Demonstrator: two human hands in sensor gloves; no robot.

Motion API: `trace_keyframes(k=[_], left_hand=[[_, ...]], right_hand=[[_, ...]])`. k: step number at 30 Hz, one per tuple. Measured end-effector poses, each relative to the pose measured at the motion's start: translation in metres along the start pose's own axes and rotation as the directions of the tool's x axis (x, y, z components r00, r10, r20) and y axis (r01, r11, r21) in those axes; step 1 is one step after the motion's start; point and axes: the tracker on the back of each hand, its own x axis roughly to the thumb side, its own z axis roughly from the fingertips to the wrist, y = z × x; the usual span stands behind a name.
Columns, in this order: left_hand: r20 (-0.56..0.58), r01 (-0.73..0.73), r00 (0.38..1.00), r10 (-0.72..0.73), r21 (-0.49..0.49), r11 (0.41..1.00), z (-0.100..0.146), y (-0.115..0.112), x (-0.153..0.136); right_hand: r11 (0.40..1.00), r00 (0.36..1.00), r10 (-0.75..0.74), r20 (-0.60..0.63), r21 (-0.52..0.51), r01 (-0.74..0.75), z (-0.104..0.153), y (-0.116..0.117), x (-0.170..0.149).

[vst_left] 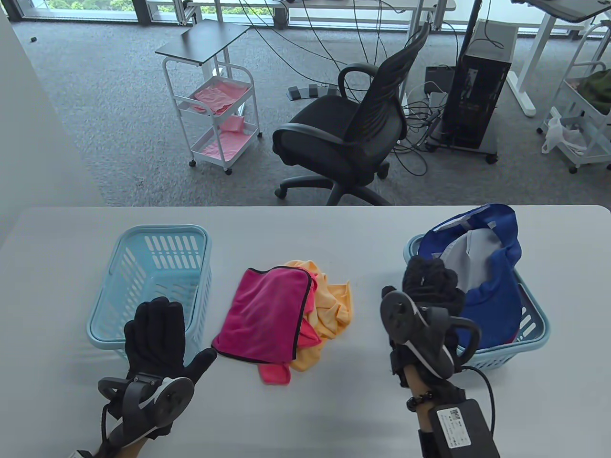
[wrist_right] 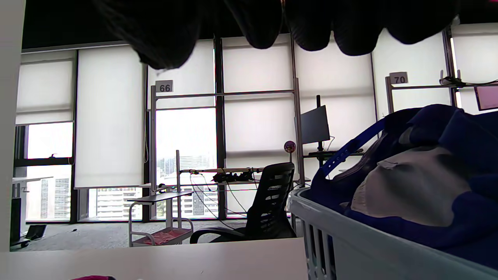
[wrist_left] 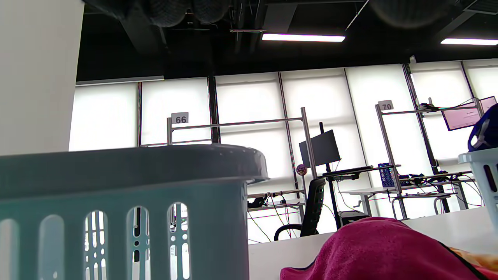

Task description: Sort apparel and towels into hand baskets

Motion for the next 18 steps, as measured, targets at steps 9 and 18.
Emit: trace_keyframes(k=[9,18], left_hand=[[0.000,-0.016,1.000,0.016,-0.022,1.000,0.000,-0.002,0.001],[0.021,-0.011,1.000,0.012,-0.057,0.998,0.000,-0.004,0.005]], right_hand=[[0.983,0.958,-0.075,0.276,0.184,0.024,0.026,0.079,0.053],[0.980,0.955,-0.053,0.292,0.197,-0.005,0.034,0.104,0.045]])
